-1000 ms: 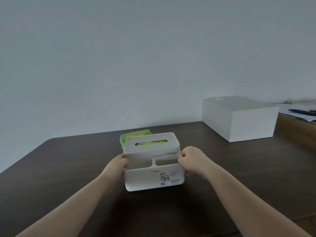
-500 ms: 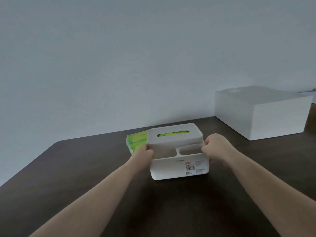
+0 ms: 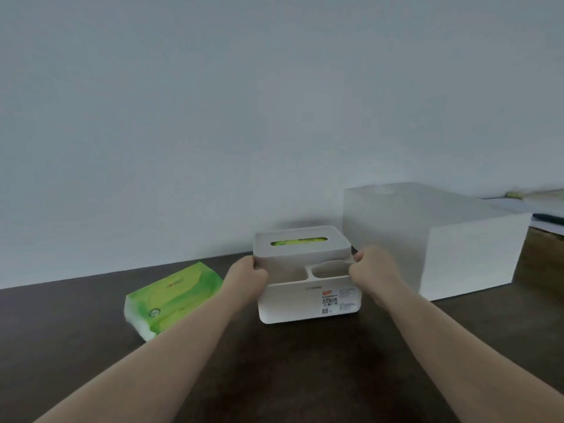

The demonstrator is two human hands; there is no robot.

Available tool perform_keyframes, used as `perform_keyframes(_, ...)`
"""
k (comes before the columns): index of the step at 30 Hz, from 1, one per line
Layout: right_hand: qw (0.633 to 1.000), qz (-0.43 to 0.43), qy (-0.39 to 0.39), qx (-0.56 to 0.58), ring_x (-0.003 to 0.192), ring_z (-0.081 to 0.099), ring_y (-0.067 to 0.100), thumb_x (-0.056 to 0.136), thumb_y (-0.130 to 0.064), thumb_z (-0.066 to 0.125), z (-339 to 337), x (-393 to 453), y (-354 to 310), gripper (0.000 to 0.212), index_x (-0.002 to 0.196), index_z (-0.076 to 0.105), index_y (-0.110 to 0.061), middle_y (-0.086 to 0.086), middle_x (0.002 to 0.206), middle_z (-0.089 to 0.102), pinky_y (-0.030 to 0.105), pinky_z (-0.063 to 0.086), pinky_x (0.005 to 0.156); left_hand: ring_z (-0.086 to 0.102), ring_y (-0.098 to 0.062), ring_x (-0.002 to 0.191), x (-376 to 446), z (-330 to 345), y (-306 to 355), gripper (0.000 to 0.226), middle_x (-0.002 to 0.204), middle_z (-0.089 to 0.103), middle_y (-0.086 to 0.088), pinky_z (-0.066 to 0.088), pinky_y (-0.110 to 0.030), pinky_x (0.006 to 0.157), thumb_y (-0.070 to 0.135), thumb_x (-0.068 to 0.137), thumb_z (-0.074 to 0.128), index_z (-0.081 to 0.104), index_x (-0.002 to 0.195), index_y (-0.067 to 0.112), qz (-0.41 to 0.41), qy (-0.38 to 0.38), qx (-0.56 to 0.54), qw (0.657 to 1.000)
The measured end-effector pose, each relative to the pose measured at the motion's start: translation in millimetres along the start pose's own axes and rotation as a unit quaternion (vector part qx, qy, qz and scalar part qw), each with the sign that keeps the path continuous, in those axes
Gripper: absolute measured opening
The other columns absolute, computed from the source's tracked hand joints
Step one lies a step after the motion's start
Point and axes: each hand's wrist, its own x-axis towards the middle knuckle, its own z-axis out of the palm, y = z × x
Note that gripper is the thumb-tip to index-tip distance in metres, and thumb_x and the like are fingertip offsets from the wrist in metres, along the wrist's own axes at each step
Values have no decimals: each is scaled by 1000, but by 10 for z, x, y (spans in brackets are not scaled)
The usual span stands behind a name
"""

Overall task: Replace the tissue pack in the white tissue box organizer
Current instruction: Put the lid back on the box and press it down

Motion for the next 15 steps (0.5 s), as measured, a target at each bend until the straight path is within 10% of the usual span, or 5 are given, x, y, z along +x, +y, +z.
perform_keyframes(8,998,17,64,-3,65,43,23,74,5,51,45,657,119,36,51,34,-17,1,54,36,26,26,46,47,-26,81,677,354,201,16,74,52,-3,32,-29,56,4,83,41,48,70,10,20,-7,-16,1000)
perform_keyframes(15,993,14,111,-29,98,67,35,79,4,53,15,955,109,31,100,74,-4,19,96,73,28,45,71,45,-23,80,859,645,411,7,86,51,-5,28,-28,54,5,83,40,45,86,7,15,15,-50,999)
